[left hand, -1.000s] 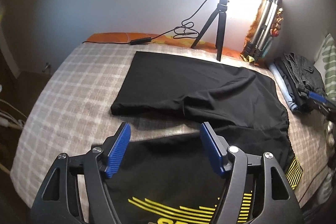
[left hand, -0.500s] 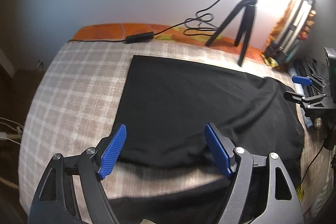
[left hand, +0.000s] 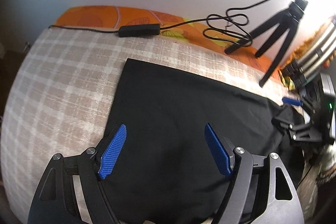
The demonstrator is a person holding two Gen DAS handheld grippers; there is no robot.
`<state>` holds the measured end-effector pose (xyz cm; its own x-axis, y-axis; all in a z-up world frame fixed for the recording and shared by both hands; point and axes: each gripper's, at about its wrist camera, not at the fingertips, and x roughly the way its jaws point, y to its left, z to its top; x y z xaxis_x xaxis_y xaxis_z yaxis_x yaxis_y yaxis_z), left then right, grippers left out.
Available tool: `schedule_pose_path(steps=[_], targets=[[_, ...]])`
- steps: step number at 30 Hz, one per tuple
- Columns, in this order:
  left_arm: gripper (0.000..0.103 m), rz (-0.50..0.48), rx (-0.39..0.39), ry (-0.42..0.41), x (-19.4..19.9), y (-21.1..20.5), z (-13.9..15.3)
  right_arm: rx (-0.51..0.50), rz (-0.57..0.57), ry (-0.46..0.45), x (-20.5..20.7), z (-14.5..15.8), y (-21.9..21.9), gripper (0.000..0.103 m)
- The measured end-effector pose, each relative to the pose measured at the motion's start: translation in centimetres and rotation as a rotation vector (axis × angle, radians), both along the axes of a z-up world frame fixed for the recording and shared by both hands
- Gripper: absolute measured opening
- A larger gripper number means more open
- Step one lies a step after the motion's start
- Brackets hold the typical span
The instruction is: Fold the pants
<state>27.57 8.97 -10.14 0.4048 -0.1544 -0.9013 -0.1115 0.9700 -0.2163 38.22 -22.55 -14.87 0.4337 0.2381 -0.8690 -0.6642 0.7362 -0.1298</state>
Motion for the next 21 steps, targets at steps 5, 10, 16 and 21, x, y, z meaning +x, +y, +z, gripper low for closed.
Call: schedule_pose_path(steps=[5,10,16,21], targets=[[0.077,0.054,-0.099,0.011,0.9,0.3,-0.2,0.051,0.020,0.029,-1.7,0.7,-0.1,0.021],[0.077,0.121,-0.197,0.031,1.7,0.7,-0.3,0.062,0.044,-0.007,-6.0,1.9,0.0,0.006],[0.077,0.147,-0.227,0.038,2.4,-0.1,0.1,0.042,0.105,-0.078,-11.2,3.5,-0.1,0.004],[0.077,0.166,-0.175,0.034,3.5,-1.1,-1.0,0.030,0.121,-0.104,-13.2,3.8,0.0,0.003]])
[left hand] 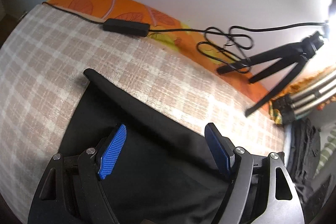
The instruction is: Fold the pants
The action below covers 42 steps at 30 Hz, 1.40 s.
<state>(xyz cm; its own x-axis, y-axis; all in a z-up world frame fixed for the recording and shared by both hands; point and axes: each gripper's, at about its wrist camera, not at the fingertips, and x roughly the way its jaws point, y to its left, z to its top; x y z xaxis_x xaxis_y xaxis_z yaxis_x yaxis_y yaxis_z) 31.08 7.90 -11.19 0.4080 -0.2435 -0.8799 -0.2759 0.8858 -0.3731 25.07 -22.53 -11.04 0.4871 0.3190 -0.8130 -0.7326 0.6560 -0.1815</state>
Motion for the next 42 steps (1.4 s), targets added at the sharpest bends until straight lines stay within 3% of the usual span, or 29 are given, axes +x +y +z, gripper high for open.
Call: schedule_pose_path(steps=[4,10,11,12,13,14,15,19,20,21,22,23,28,30,35,38,40,42], targets=[[0.074,0.095,-0.057,-0.011,-0.3,0.8,-0.9,0.001,-0.016,-0.027,-0.2,0.2,0.0,0.003],[0.071,0.102,-0.026,-0.020,-0.1,0.7,-0.7,0.024,-0.018,0.005,0.7,0.3,-1.0,0.004],[0.070,0.097,-0.014,-0.022,0.0,0.7,-0.8,0.030,-0.020,0.011,1.5,0.2,-1.2,0.012],[0.068,0.092,0.000,-0.023,0.2,0.4,-1.0,0.030,-0.029,0.003,1.9,0.2,-1.3,0.035],[0.067,0.087,0.011,-0.029,0.3,0.3,-1.1,0.030,-0.040,-0.010,2.6,0.3,-1.6,0.047],[0.067,0.085,0.015,-0.033,0.3,0.2,-1.1,0.032,-0.040,-0.010,3.0,0.4,-1.7,0.065],[0.067,0.080,0.023,-0.037,0.3,0.1,-1.2,0.027,-0.038,-0.014,4.1,0.5,-1.8,0.072],[0.067,0.049,0.071,-0.050,0.7,-0.6,-1.2,-0.028,-0.031,-0.050,6.4,0.0,-1.1,0.074],[0.067,0.047,0.074,-0.053,0.7,-0.7,-1.2,-0.033,-0.025,-0.039,6.8,-0.3,-0.9,0.073],[0.067,0.048,0.071,-0.055,0.7,-0.6,-1.2,-0.037,-0.017,-0.014,7.2,-0.7,-0.6,0.057],[0.068,0.050,0.058,-0.052,0.8,-0.5,-1.2,-0.035,0.003,0.037,7.5,-1.3,-0.2,0.040],[0.070,0.052,0.044,-0.049,0.8,-0.3,-1.1,-0.038,0.007,0.059,7.4,-1.7,-0.2,0.009],[0.073,0.128,-0.124,-0.011,0.3,2.0,-0.7,-0.033,0.012,0.030,4.6,-1.9,0.1,0.002],[0.073,0.150,-0.153,-0.014,0.0,2.3,-0.5,-0.017,0.018,0.005,3.1,-1.4,0.0,0.001],[0.073,0.158,-0.137,0.001,-0.3,1.7,-1.2,-0.028,0.050,-0.074,-1.0,-0.2,-0.2,0.001],[0.059,0.213,-0.148,-0.021,-1.3,1.8,-1.5,-0.033,0.046,-0.113,-2.2,0.4,-0.7,0.001],[0.024,0.188,-0.112,-0.021,-1.8,1.3,-1.4,-0.038,0.030,-0.128,-2.6,0.6,-1.1,0.001],[0.009,0.173,-0.089,-0.043,-2.6,1.2,-1.2,-0.045,0.013,-0.142,-2.9,0.8,-1.3,0.001]])
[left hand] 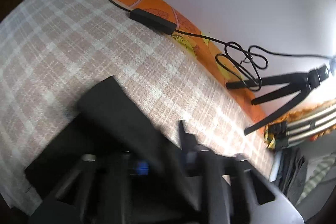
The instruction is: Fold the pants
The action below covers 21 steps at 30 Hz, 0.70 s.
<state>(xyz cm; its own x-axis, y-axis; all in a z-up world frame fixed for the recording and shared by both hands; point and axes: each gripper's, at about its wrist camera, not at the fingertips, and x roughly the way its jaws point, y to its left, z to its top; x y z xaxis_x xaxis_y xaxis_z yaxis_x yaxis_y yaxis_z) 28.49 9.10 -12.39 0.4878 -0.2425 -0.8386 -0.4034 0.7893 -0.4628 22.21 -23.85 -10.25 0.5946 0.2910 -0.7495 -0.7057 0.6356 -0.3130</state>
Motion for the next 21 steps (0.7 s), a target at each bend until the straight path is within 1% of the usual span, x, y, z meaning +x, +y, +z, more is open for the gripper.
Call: schedule_pose_path(steps=[3,5,8,11,13,16,21], targets=[[0.006,0.003,-0.004,-0.037,-1.5,0.0,0.6,0.015,-0.032,-0.006,-0.4,0.4,-0.7,0.001],[0.006,-0.001,-0.004,-0.058,-2.4,0.0,1.3,0.020,-0.044,-0.006,-0.7,0.5,-0.9,0.001],[0.004,-0.025,0.027,-0.111,-4.0,-0.1,3.3,0.016,-0.056,-0.012,-1.2,0.7,-1.0,0.001],[0.004,-0.056,0.073,-0.164,-6.1,0.0,5.9,0.023,-0.060,-0.018,-2.2,1.3,-1.2,0.001],[0.004,-0.064,0.093,-0.191,-7.6,0.2,7.3,0.028,-0.059,-0.027,-3.2,1.9,-1.3,0.001],[0.004,-0.065,0.095,-0.219,-10.7,1.3,9.2,0.034,-0.050,-0.034,-5.1,2.5,-1.7,0.001],[0.004,-0.075,0.110,-0.247,-15.6,1.4,11.1,0.032,-0.013,-0.040,-9.4,3.2,-2.0,0.001]])
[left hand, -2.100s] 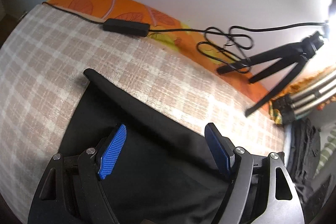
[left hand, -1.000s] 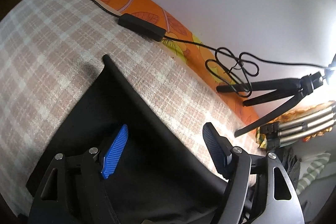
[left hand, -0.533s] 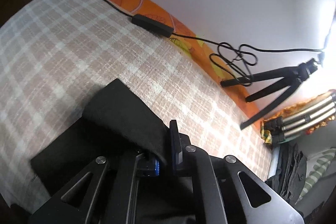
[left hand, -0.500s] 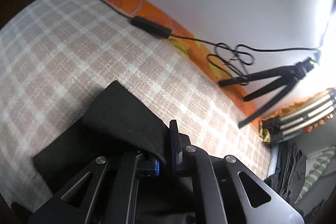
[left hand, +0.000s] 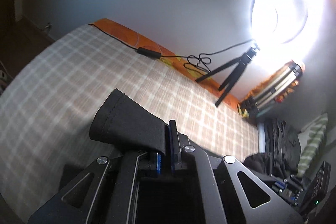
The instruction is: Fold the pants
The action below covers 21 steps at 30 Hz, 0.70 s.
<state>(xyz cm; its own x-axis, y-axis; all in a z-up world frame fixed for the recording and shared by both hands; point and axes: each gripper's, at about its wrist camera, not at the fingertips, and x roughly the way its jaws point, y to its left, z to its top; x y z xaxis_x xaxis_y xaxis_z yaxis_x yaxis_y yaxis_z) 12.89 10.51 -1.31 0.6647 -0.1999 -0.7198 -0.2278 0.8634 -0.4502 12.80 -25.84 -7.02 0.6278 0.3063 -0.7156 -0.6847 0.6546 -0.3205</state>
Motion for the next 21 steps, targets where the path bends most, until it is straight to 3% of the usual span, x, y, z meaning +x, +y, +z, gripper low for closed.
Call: schedule_pose_path(steps=[5,9,14,16,17,18,20,21], targets=[[0.004,0.005,0.014,-0.018,-6.2,-0.7,-0.1,-0.017,0.033,0.008,-4.6,-0.8,-0.5,0.001],[0.004,0.019,0.016,-0.005,-11.0,-0.9,-2.2,-0.037,0.051,0.041,-7.6,-2.4,-1.0,0.000],[0.004,0.020,-0.023,0.052,-13.4,-1.0,-5.4,-0.083,0.044,0.072,-10.0,-5.4,-1.7,0.000],[0.004,0.030,-0.054,0.066,-13.4,-0.6,-6.2,-0.053,0.035,0.098,-9.9,-5.8,-1.9,0.001],[0.004,0.032,-0.053,0.062,-13.4,-0.6,-6.2,-0.037,0.028,0.132,-9.6,-6.0,-2.0,0.005],[0.004,0.023,-0.054,0.064,-13.1,-0.5,-6.3,-0.013,0.016,0.189,-9.0,-6.2,-2.0,0.027],[0.005,0.006,-0.071,0.084,-12.6,-0.4,-6.4,0.006,-0.014,0.209,-8.5,-6.3,-2.0,0.054],[0.010,0.004,-0.080,0.092,-12.3,-0.3,-6.4,0.031,-0.035,0.205,-8.2,-6.2,-2.1,0.061]])
